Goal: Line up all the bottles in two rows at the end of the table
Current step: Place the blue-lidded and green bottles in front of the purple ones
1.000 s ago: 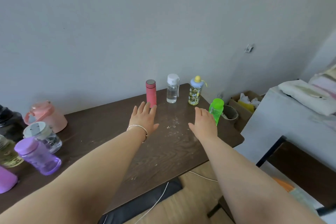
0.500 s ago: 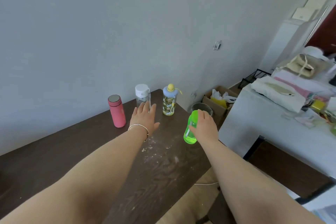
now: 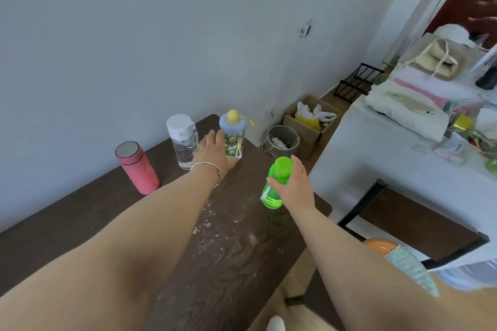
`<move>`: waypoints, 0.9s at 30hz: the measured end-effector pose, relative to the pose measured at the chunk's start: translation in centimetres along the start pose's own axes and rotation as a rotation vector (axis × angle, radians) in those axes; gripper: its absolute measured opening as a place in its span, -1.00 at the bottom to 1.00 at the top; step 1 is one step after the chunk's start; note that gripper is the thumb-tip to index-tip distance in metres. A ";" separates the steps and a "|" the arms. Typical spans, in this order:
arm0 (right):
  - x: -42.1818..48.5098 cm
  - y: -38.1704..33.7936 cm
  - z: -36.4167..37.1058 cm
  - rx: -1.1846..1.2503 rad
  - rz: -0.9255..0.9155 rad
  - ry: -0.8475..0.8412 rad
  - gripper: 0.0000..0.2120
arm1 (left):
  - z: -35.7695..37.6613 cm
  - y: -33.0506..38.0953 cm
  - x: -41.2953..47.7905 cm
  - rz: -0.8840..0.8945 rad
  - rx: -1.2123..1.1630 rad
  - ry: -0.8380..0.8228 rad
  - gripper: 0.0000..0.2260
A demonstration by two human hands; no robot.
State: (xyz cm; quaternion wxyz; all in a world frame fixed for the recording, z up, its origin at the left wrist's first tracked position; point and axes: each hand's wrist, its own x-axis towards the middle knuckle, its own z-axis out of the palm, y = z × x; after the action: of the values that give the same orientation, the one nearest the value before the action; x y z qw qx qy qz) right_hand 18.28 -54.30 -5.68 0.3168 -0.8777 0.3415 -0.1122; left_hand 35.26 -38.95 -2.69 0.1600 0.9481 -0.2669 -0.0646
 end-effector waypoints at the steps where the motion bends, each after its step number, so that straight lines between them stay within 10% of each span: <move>1: 0.2 0.0 0.0 0.025 -0.007 0.000 -0.17 | 0.2 0.2 0.6 -0.015 -0.034 0.005 -0.18; 27: 3.3 1.8 1.1 0.085 -0.106 0.008 -0.11 | 5.8 2.3 10.2 -0.273 -0.630 0.232 -0.12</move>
State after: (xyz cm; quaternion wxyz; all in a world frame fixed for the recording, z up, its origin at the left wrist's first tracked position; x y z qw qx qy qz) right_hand 20.24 -57.07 -7.71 0.3458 -0.8799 0.2907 -0.1470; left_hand 41.61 -47.71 -7.79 0.4634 0.8802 -0.0851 -0.0564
